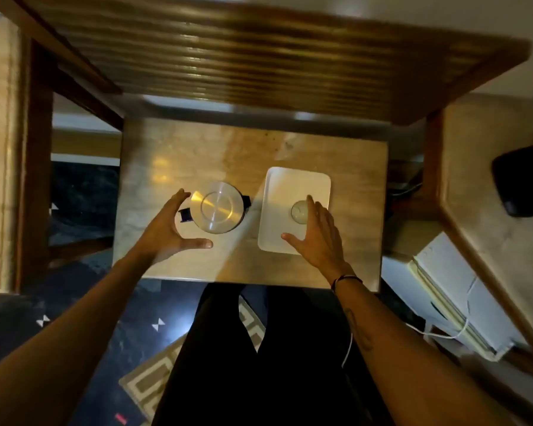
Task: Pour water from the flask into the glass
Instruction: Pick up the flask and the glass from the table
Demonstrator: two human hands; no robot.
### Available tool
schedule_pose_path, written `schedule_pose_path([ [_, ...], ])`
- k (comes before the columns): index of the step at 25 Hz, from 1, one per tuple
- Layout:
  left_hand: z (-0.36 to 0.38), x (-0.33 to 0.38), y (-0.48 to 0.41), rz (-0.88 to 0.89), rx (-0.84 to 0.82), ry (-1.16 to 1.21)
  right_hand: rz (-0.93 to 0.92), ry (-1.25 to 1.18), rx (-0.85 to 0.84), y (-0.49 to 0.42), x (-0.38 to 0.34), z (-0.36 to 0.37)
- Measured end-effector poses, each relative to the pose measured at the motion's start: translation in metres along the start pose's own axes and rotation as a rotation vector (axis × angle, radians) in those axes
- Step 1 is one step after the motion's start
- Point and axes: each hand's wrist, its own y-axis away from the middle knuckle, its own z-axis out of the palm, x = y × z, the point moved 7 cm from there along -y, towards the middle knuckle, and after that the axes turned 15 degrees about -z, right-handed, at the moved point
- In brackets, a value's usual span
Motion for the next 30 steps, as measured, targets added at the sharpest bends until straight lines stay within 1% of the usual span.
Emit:
schedule_pose_path([
  [2,0.005,-0.01,-0.019,0.006,-0.021,-0.019,0.055,-0.057,-0.001,-0.015,0.019,0.019],
  [4,0.006,-0.023,-0.035,0.028,0.009,-0.005,0.112,-0.107,-0.024,-0.027,0.038,0.036],
  [7,0.01,-0.025,-0.046,0.09,0.035,0.105,0.142,-0.158,0.085,-0.042,0.054,0.051],
  [10,0.017,-0.031,-0.052,0.089,0.037,0.129,0.177,-0.214,0.217,-0.053,0.063,0.058],
  [13,0.023,-0.036,-0.048,0.113,0.117,0.175,0.222,-0.279,0.32,-0.05,0.064,0.065],
  [16,0.035,-0.035,-0.041,0.133,0.112,0.167,0.201,-0.299,0.35,-0.042,0.056,0.07],
  [19,0.051,-0.016,-0.031,0.151,0.034,0.228,0.141,-0.333,0.374,-0.031,0.044,0.067],
  [21,0.054,0.006,-0.021,0.147,0.026,0.345,0.109,-0.358,0.394,-0.023,0.032,0.054],
  [24,0.038,0.04,0.003,0.155,0.068,0.49,0.031,-0.388,0.443,-0.008,0.006,0.017],
  [26,0.014,0.056,0.032,0.172,0.095,0.544,-0.03,-0.407,0.446,0.003,-0.014,-0.019],
  [30,-0.065,0.114,0.115,0.287,0.143,0.696,-0.195,-0.504,0.553,0.038,-0.067,-0.123],
])
